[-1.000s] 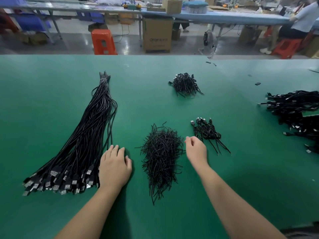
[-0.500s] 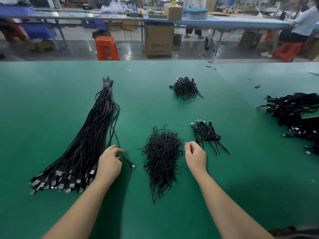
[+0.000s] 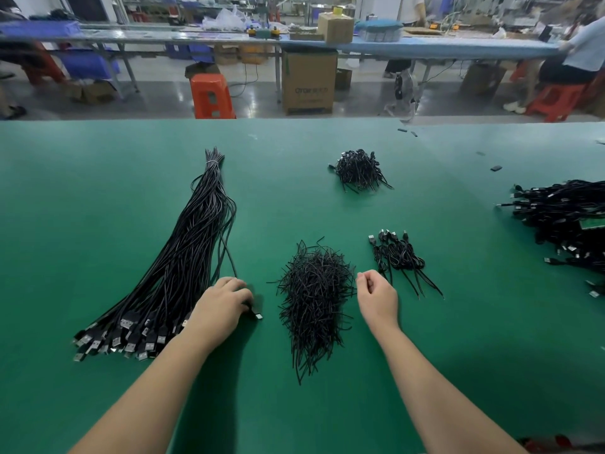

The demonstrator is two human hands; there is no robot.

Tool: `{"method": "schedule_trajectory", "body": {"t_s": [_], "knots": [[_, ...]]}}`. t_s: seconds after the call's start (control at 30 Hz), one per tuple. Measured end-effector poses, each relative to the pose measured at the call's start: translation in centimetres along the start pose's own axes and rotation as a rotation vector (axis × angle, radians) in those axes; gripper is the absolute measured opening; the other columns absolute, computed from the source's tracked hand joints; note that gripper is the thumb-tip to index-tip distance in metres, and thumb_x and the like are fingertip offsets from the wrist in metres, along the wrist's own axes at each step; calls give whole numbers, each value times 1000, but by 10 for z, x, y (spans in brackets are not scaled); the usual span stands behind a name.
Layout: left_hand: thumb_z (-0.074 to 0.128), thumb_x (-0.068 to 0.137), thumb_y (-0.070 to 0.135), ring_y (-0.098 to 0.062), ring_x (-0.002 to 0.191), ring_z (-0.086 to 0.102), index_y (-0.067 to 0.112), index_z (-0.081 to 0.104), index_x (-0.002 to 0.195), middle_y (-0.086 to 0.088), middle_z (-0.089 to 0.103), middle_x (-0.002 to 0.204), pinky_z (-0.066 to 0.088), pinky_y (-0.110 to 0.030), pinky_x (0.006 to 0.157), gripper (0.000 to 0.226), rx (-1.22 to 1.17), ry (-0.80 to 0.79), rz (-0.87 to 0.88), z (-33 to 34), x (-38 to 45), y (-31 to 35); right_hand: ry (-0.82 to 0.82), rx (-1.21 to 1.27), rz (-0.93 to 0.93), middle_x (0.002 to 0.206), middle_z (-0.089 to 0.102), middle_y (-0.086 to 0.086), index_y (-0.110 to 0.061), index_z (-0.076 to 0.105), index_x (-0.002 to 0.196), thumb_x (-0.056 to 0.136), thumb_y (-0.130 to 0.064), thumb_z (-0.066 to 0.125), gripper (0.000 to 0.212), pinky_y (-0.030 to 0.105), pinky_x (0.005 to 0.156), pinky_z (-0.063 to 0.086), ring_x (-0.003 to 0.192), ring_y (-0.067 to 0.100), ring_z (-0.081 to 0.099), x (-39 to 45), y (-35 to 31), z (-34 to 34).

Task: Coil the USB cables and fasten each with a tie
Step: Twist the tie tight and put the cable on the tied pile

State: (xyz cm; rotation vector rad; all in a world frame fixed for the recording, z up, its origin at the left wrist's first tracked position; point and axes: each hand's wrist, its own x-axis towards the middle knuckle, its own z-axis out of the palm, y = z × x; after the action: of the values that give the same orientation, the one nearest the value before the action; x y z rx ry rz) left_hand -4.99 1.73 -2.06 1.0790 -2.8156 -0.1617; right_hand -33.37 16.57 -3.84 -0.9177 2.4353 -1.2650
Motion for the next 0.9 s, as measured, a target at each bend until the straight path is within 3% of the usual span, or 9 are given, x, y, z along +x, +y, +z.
{"method": "schedule_trajectory", "body": {"t_s": [0.17,0.27,0.47,0.6,0.73,0.8,0.9], "knots": [[60,96,16,-21,97,57,21,68,104,6,66,100,43,-32,83,12,52,29,20,0,-4,1,-8,2,0,60,52,-8,-21,53,70,102,-30,51,34,24,50,35,53,7,43,0,-1,0],[68,89,5,-20,79,60,17,68,94,6,67,84,47,-32,72,13,13,144,13,-3,-7,9,-4,5,3,59,52,-8,-20,52,69,102,-30,51,34,25,50,35,53,8,43,0,-1,0],[53,100,16,-14,75,56,16,60,100,6,59,84,47,-31,64,7,-243,184,-153,-11,-16,35,-10,20,14,61,53,-5,-17,54,72,103,-30,50,34,26,52,36,55,10,44,0,-2,-1],[53,100,22,-6,63,55,25,56,98,13,59,73,44,-30,57,4,-347,104,-183,-22,-30,51,-12,72,40,60,51,-7,-15,59,77,103,-31,50,32,25,51,34,52,8,41,0,-1,-2],[55,99,22,-5,63,61,32,51,84,14,67,70,51,-27,63,18,-541,6,-148,-49,-42,65,-40,211,116,59,50,-5,-15,64,83,102,-32,53,28,20,46,32,49,9,38,2,-6,-13],[56,99,20,-7,61,64,28,55,83,13,69,72,55,-33,66,18,-662,-24,-96,-68,-48,75,-51,228,98,65,58,-2,-17,66,83,100,-29,58,22,16,46,36,55,10,45,-3,-19,-20],[54,102,18,-24,51,67,16,55,87,-3,71,77,53,-33,57,14,-989,-14,-89,-98,-49,91,-239,341,-37,83,72,-4,-25,71,94,97,-18,63,11,16,64,52,76,11,66,-24,-58,-22]]}}
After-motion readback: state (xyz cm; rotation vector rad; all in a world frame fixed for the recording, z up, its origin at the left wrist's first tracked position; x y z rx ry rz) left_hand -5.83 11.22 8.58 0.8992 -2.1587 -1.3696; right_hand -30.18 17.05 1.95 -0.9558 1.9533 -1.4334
